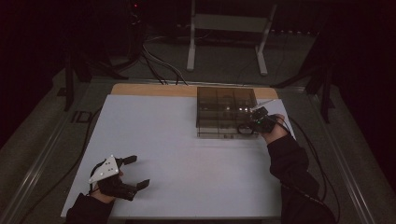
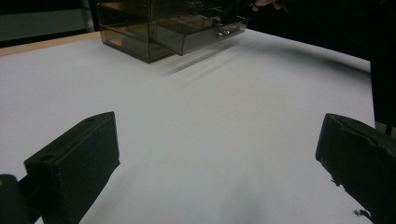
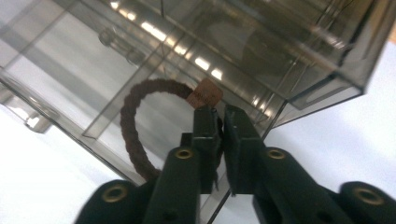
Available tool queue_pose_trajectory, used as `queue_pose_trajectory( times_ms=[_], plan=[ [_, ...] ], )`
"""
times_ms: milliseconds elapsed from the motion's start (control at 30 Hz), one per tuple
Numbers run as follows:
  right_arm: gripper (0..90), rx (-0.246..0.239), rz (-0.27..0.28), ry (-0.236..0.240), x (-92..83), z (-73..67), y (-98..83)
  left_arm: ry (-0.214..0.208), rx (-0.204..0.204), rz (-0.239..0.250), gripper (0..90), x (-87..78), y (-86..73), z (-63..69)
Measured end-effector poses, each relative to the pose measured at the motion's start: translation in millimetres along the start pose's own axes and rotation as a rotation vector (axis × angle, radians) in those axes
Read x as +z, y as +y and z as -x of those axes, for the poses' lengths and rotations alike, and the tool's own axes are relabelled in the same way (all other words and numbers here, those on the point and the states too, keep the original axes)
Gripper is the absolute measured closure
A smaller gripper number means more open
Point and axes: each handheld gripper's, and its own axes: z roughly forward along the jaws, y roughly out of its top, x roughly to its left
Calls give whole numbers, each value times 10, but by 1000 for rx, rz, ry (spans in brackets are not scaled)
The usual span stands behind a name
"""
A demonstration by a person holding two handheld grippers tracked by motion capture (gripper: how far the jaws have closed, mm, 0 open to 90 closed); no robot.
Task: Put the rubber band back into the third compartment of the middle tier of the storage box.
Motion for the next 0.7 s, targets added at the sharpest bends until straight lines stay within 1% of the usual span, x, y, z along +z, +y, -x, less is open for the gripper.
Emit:
queue_pose_trajectory(
  times_ms=[133,200,367,400,500,567,700],
  plan=[
    [746,14,40,10,-77,11,8,0,2,0,3,-1,1,0],
    [734,16,53,15,-119,7,21,1,1,0,3,-1,2,1],
    [659,29,102,44,-218,-22,50,1,3,2,3,-3,4,0],
    [659,29,102,44,-218,-22,50,1,3,2,3,-3,4,0],
    [599,34,134,62,-280,-73,66,-1,7,0,3,0,4,1],
    [564,34,149,58,-313,-106,77,-1,6,1,3,-1,6,1],
    [481,39,175,66,-378,-164,105,-1,3,4,3,2,9,3]
  ],
)
